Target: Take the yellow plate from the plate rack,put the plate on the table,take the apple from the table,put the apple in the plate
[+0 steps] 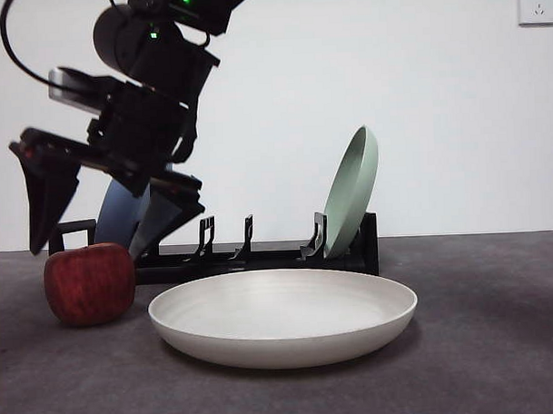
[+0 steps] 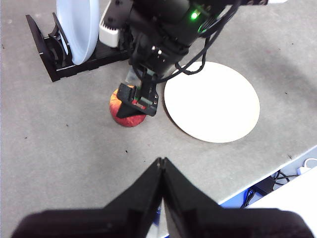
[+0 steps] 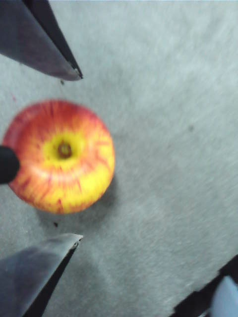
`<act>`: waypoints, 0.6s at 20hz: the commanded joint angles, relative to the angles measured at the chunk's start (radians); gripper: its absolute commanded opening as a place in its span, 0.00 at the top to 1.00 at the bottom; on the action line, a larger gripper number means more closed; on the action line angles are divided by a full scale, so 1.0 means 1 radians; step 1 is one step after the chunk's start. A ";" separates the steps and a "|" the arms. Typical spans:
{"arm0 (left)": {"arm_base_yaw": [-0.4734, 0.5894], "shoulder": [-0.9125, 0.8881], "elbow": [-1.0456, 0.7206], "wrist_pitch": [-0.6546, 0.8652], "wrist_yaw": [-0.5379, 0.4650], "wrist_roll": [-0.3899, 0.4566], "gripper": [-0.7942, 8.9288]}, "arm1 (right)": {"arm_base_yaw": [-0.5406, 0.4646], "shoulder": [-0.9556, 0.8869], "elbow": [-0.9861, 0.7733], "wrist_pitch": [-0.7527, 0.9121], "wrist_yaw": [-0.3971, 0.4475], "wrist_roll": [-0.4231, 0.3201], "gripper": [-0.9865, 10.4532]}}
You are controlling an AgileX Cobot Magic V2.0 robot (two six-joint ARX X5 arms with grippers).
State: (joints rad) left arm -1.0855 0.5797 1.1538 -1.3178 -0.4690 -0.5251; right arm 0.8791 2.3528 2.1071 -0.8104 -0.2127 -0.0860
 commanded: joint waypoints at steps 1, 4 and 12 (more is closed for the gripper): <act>-0.002 -0.005 0.002 0.002 -0.002 0.006 0.93 | 0.005 0.043 0.003 0.005 0.008 0.018 0.33; -0.002 -0.005 0.002 0.002 -0.003 0.006 0.93 | 0.005 0.069 0.003 0.001 0.009 0.032 0.33; -0.002 -0.005 0.002 0.002 -0.003 0.013 0.93 | 0.011 0.072 0.003 -0.007 0.002 0.056 0.83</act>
State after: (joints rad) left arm -1.0855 0.5797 1.1542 -1.3178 -0.4690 -0.5240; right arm 0.8860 2.4092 2.1075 -0.8158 -0.2089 -0.0410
